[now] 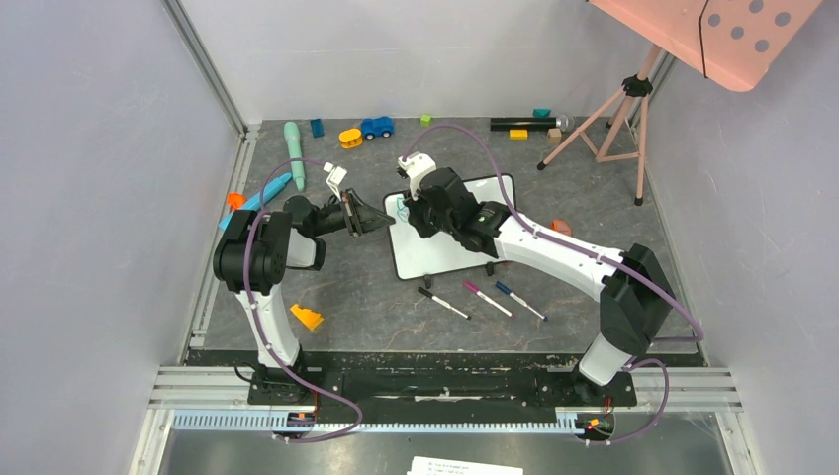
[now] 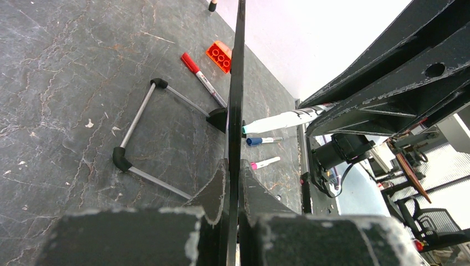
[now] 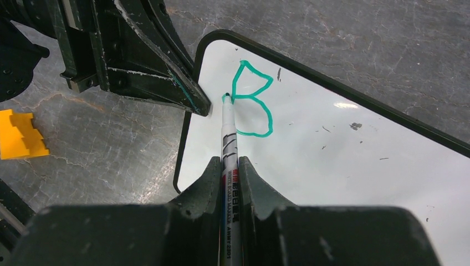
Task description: Write a sentence on the whiteboard
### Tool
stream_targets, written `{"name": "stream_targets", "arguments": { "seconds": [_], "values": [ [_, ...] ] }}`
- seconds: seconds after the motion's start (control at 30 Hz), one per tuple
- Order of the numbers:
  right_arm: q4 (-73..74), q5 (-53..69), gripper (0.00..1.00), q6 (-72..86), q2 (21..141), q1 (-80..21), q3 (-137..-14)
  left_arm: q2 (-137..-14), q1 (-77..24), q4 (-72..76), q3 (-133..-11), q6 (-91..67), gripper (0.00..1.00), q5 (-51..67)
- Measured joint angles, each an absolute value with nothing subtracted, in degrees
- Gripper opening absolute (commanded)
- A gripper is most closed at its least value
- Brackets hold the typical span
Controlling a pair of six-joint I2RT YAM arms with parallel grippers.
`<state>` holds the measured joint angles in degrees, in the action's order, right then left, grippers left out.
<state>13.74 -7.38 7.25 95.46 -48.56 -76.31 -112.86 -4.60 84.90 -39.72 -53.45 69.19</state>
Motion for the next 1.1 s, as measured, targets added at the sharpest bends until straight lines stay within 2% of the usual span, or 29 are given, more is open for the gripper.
{"name": "stream_targets", "arguments": {
  "seconds": [0.77,1.1],
  "values": [
    [12.47,-5.23,0.0,7.81,92.92,-48.88,-71.22,-112.77,-4.6,84.93,-39.7,-53.45,0.02,69.38],
    [11.79,-6.94,0.0,7.38,85.8,-48.23,-71.02,-112.73,-4.6,84.95,-39.7,-53.45,0.02,69.49]
  ]
}}
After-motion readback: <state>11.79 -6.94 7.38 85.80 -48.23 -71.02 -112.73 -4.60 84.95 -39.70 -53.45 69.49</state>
